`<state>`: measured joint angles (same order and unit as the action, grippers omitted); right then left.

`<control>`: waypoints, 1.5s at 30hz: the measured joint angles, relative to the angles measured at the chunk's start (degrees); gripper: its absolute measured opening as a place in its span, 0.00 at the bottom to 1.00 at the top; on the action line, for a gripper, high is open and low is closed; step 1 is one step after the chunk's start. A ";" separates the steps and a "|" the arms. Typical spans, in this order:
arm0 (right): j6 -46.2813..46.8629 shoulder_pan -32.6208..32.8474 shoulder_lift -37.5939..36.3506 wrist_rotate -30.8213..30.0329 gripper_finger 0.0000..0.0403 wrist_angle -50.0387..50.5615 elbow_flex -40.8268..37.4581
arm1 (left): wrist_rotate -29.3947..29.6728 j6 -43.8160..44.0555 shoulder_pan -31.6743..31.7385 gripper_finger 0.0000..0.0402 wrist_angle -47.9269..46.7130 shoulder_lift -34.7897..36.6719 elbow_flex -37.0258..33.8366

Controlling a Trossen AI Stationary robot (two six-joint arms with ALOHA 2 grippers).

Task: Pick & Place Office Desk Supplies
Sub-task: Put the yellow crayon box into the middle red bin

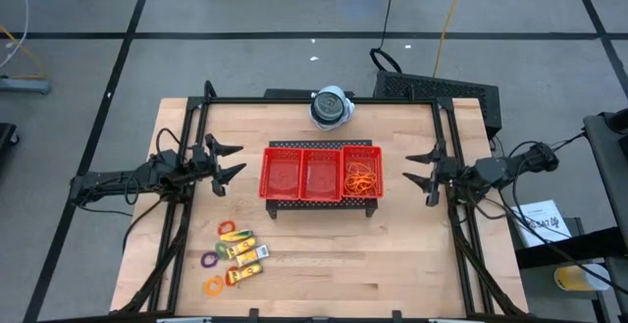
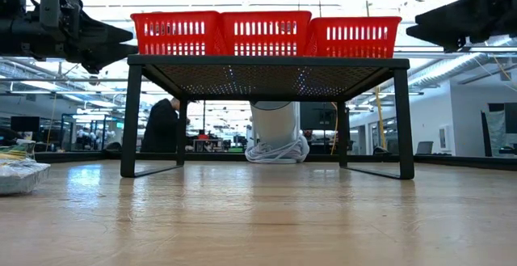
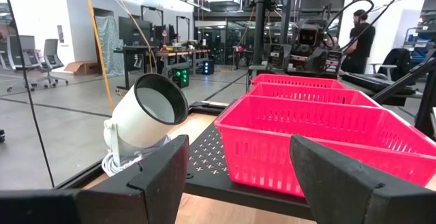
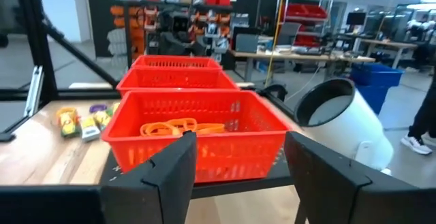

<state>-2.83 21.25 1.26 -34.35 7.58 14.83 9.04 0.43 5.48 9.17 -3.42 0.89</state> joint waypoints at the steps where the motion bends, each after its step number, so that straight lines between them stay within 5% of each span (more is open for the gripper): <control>1: -0.02 -0.26 -1.10 0.00 0.53 0.34 -0.52 | 0.00 0.00 0.00 0.66 0.00 0.00 0.00; 15: 1.66 -0.65 -1.04 7.14 0.54 -3.96 -7.53 | 0.00 0.00 0.01 0.66 0.00 -0.02 -0.02; 33: 3.62 -0.65 -1.10 27.01 0.54 -10.45 -13.92 | 0.00 0.00 0.02 0.66 -0.02 0.00 -0.02; 45: 6.20 -0.65 1.98 27.21 0.52 -9.78 -13.88 | 0.00 0.00 0.00 0.66 0.00 0.00 -0.02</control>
<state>3.36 20.60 3.25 -7.14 -2.20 0.95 9.04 0.43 5.48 9.17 -3.42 0.86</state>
